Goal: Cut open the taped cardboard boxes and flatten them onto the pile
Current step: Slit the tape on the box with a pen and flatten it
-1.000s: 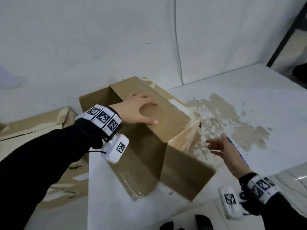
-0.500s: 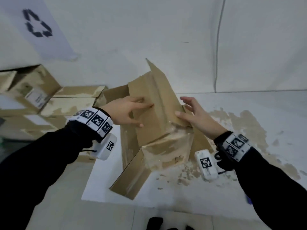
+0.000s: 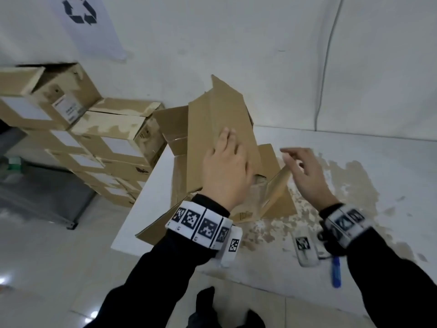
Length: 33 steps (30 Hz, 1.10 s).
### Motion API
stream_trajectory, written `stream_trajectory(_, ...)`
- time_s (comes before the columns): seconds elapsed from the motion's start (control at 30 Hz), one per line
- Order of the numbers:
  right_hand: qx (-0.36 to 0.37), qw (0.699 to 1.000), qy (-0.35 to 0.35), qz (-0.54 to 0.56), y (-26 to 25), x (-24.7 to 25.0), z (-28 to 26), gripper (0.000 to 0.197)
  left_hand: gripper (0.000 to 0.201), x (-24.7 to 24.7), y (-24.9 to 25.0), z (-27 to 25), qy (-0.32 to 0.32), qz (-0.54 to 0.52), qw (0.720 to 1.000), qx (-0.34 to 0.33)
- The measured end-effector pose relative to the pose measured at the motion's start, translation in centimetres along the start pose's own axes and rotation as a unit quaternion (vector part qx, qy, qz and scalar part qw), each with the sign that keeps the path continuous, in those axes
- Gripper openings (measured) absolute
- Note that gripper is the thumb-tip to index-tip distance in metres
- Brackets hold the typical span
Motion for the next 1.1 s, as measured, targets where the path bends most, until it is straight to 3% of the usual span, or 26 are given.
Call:
stream_trajectory(0.07,0.057,0.997,0.028,-0.044,1.1,2.1,-3.4,0.034,0.048,0.1,-0.1,0.1,0.015,-0.004,1.000,0.015)
stream_trajectory(0.17,0.092,0.992,-0.044,-0.077,0.5,2.1,-8.3,0.013,0.064,0.1,0.9,1.1,-0.031,0.039,0.997,0.061)
stream_trajectory(0.23,0.076,0.989,-0.100,-0.084,-0.5,0.4,-10.9,0.013,0.085,-0.5,2.0,1.6,-0.063,0.084,0.992,0.074)
stream_trajectory(0.33,0.035,0.984,-0.173,-0.009,-2.2,-1.1,-11.9,0.022,0.091,-1.3,2.4,1.3,-0.047,0.108,0.991,0.061)
stream_trajectory(0.4,0.000,0.970,-0.232,0.075,-2.5,-0.6,-10.0,0.028,0.090,-1.3,1.5,0.8,-0.026,0.090,0.994,0.058)
stream_trajectory(0.5,-0.026,0.982,-0.185,0.022,-1.0,0.7,-3.3,0.019,0.088,-1.5,0.2,-0.5,-0.004,0.083,0.996,0.035)
stream_trajectory(0.57,-0.062,0.986,-0.150,-0.043,0.1,-0.1,2.1,0.041,0.084,-1.6,-0.3,-1.4,0.014,0.075,0.997,0.015)
stream_trajectory(0.63,-0.074,0.977,-0.163,-0.120,0.5,-2.7,6.7,0.069,0.079,-1.6,-0.6,-2.1,0.024,0.070,0.997,0.001)
stream_trajectory(0.67,-0.075,0.970,-0.179,-0.147,0.5,-4.2,8.5,0.074,0.077,-1.5,-0.7,-2.3,0.028,0.074,0.997,-0.006)
stream_trajectory(0.77,-0.090,0.962,-0.198,-0.166,0.2,-6.8,11.2,0.052,0.074,-1.3,-1.6,-2.9,0.044,0.079,0.996,-0.023)
stream_trajectory(0.87,-0.058,0.954,-0.200,-0.216,0.7,-5.5,11.8,0.030,0.074,-1.3,-2.8,-3.2,0.048,0.075,0.995,-0.034)
stream_trajectory(1.0,-0.100,0.958,-0.225,-0.149,3.4,-0.9,12.0,0.027,0.076,-1.4,-3.6,-3.4,0.044,0.078,0.994,-0.055)
stream_trajectory(1.1,-0.128,0.959,-0.206,-0.150,4.6,2.0,13.3,0.025,0.076,-1.5,-3.9,-3.5,0.045,0.072,0.994,-0.068)
Point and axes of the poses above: each hand's wrist, its own z-axis towards the middle knuckle, its own x-axis out of the back of the hand, y = z × x, the point moved 4 cm from there along z, towards the middle knuckle, and after that the axes turned 7 degrees about -y, right-handed, at the moved point
